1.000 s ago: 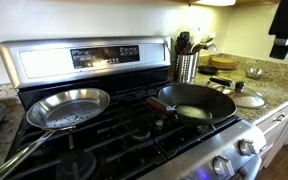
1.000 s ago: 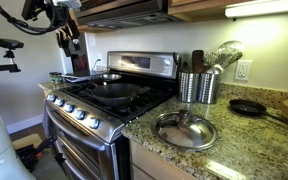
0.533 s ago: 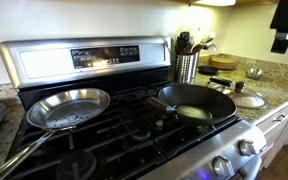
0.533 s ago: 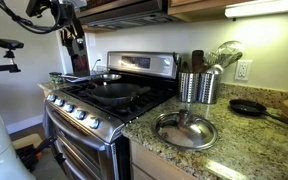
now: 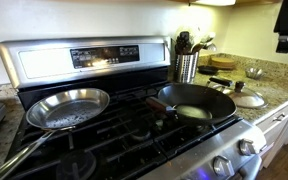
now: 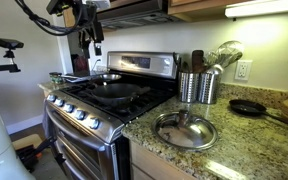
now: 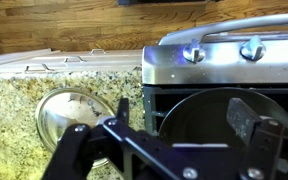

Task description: Put the lid on the black pan

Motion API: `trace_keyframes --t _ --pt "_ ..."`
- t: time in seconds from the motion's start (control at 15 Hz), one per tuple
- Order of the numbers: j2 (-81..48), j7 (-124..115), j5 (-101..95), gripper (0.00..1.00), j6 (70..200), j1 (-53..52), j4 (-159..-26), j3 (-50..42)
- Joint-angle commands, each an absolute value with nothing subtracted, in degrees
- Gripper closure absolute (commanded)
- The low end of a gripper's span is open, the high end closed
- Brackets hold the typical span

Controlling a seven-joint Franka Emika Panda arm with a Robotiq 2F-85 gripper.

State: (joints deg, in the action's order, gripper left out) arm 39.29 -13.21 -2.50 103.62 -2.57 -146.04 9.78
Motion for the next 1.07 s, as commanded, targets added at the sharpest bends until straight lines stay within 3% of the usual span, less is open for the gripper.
trace_keyframes --t 0.0,0.27,0.73,1.0 --pt "38.96 -11.86 -8.56 0.00 109.67 0.32 -148.33 7.74" --pt "38.57 -13.01 -15.32 0.00 116.54 3.38 -148.92 6.98" --pt "38.25 -12.15 -13.80 0.00 115.15 2.41 -148.19 6.83" --pt "35.85 -13.21 -15.62 0.00 123.39 5.69 -148.52 4.15"
